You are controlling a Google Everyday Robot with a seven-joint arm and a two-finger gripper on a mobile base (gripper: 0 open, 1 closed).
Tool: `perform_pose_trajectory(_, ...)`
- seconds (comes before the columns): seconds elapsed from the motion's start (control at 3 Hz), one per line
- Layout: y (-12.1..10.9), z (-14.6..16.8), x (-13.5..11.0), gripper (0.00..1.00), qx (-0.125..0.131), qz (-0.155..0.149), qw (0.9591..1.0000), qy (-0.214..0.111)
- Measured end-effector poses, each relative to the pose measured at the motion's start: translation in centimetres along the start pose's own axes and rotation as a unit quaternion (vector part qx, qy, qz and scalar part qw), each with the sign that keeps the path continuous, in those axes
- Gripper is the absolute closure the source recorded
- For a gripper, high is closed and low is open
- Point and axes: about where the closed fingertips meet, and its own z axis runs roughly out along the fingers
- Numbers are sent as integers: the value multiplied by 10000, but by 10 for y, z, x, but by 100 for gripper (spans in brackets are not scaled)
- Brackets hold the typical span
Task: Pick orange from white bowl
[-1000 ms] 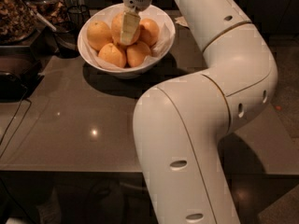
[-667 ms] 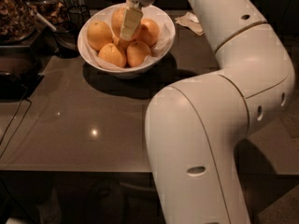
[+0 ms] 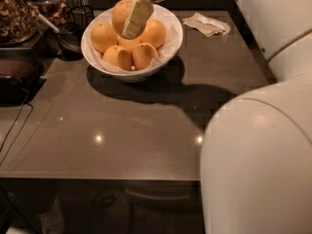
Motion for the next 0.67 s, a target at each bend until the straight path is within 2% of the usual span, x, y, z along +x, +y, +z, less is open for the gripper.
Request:
perform_pose_trajectory(0.33,9,15,3,100,-176,-13,9998,101)
perform_pose_trajectory(0.67,20,3,-2,100,-196,82,9998,-62)
